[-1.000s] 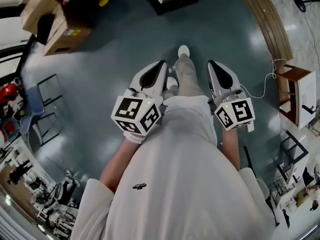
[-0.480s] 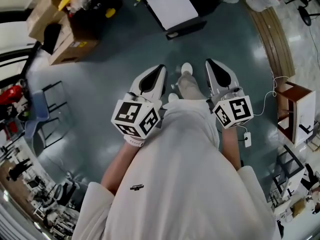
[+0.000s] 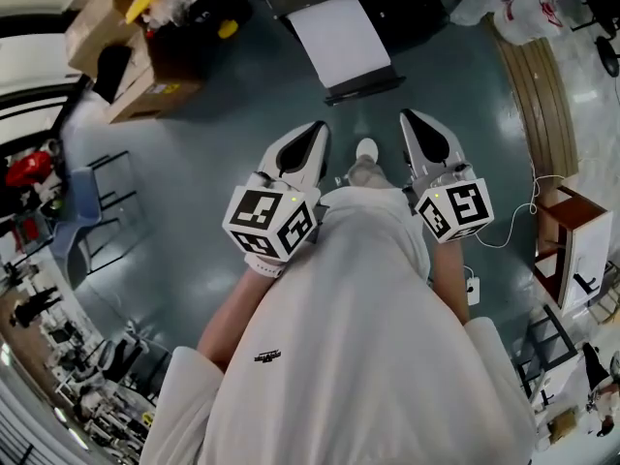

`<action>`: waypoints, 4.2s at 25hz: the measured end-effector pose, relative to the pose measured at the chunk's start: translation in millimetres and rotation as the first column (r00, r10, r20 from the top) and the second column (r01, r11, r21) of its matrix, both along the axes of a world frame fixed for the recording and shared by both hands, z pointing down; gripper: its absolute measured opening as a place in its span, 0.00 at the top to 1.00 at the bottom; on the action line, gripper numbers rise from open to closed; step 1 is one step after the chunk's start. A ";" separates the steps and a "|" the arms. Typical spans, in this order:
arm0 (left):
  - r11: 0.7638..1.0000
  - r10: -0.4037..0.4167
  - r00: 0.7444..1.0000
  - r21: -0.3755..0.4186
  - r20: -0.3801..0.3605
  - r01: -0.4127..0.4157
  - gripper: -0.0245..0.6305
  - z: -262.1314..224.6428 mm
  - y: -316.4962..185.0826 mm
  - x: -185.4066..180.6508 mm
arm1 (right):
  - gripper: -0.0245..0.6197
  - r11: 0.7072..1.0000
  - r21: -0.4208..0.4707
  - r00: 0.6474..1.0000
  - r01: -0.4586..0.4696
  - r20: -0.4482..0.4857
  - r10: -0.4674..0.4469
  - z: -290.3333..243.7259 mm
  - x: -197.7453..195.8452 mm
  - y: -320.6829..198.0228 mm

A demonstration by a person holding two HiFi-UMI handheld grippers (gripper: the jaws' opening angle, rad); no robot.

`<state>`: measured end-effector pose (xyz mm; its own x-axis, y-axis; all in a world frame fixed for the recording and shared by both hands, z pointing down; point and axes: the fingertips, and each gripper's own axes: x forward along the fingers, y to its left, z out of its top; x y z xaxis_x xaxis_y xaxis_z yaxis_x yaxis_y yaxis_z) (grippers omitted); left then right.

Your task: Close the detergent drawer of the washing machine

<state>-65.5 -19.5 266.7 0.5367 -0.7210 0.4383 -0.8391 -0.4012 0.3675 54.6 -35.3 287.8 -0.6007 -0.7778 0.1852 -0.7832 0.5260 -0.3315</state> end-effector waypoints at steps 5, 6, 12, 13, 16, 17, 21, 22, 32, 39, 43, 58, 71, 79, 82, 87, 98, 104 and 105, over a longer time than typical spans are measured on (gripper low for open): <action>1.000 0.008 1.000 -0.011 0.022 -0.008 0.94 4.5 -19.7 18.6 | 0.96 1.000 -0.001 1.000 0.018 0.007 -0.018 9.2 14.5 -28.7; 1.000 0.006 1.000 -0.017 0.025 -0.006 0.94 5.9 -21.6 20.8 | 0.96 1.000 -0.003 1.000 0.022 0.004 -0.022 10.8 16.8 -31.9; 0.998 0.017 0.999 -0.060 0.042 -0.015 0.94 18.0 -24.9 35.7 | 0.96 0.999 -0.023 1.000 0.025 0.006 -0.025 21.0 32.3 -34.6; 0.998 0.020 0.999 -0.068 0.044 -0.017 0.94 19.9 -25.3 37.2 | 0.96 0.999 -0.027 1.000 0.025 0.007 -0.025 22.6 33.0 -34.6; 0.996 0.034 0.998 -0.087 0.053 -0.029 0.94 24.3 -25.6 43.2 | 0.96 0.999 -0.029 1.000 0.028 0.011 -0.027 24.1 33.8 -33.4; 0.995 0.041 0.998 -0.092 0.056 -0.036 0.94 25.8 -25.3 45.5 | 0.96 0.999 -0.029 1.000 0.028 0.011 -0.028 24.8 34.0 -32.7; 0.992 0.065 0.996 -0.117 0.062 -0.057 0.94 30.7 -23.2 50.1 | 0.96 0.999 -0.036 1.000 0.027 0.007 -0.027 28.7 33.0 -30.4; 0.991 0.067 0.996 -0.122 0.061 -0.059 0.94 31.8 -23.9 50.8 | 0.96 0.999 -0.038 1.000 0.026 0.006 -0.026 29.3 33.0 -30.5; 0.982 0.092 0.995 -0.169 0.048 -0.083 0.94 54.1 -19.1 55.6 | 0.96 0.997 -0.064 0.998 0.033 -0.056 -0.037 57.4 20.0 -24.2; 0.976 0.077 0.996 -0.206 0.043 -0.066 0.94 75.2 -16.8 46.2 | 0.96 0.998 -0.064 0.996 0.023 -0.085 -0.028 79.5 5.3 -21.1; 0.976 0.057 0.997 -0.215 0.042 -0.047 0.94 86.9 -16.6 42.6 | 0.96 0.997 -0.078 0.997 0.012 -0.075 -0.018 94.1 3.2 -23.2; 0.964 -0.017 0.999 -0.265 0.032 0.025 0.94 119.3 -23.3 25.1 | 0.96 0.996 -0.087 0.998 0.021 -0.055 -0.026 147.0 -19.6 -41.2; 0.958 -0.062 0.998 -0.281 0.014 0.064 0.94 145.5 -30.7 17.7 | 0.96 0.993 -0.111 0.995 0.030 -0.093 -0.041 183.3 -39.6 -49.6; 0.952 -0.073 0.997 -0.298 0.011 0.072 0.94 154.5 -32.2 8.3 | 0.96 0.989 -0.148 0.994 0.009 -0.102 -0.025 200.1 -48.3 -54.3; 0.949 -0.066 0.998 -0.308 0.015 0.068 0.94 158.5 -32.1 9.3 | 0.96 0.986 -0.161 0.996 -0.033 -0.092 0.019 198.2 -46.7 -56.2; 0.949 -0.060 0.998 -0.308 0.014 0.061 0.94 159.5 -36.9 9.1 | 0.96 0.988 -0.149 0.993 -0.040 -0.114 0.023 195.9 -45.8 -59.4; 0.948 -0.064 0.998 -0.311 0.006 0.063 0.94 164.0 -35.2 14.5 | 0.96 0.989 -0.141 0.995 -0.044 -0.095 0.030 198.3 -46.4 -67.2; 0.947 -0.080 0.997 -0.312 0.015 0.081 0.94 172.5 -36.4 10.3 | 0.96 0.991 -0.128 0.995 -0.040 -0.095 0.028 203.2 -42.9 -67.8; 0.945 -0.081 0.997 -0.318 0.016 0.082 0.94 173.8 -34.8 9.9 | 0.96 0.990 -0.135 0.996 -0.039 -0.087 0.027 204.0 -42.5 -65.6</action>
<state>-55.6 -54.3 440.4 0.4805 -0.5854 0.6530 -0.8651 -0.1942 0.4624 12.0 -100.9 491.8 -0.5525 -0.7610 0.3401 -0.8279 0.4538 -0.3296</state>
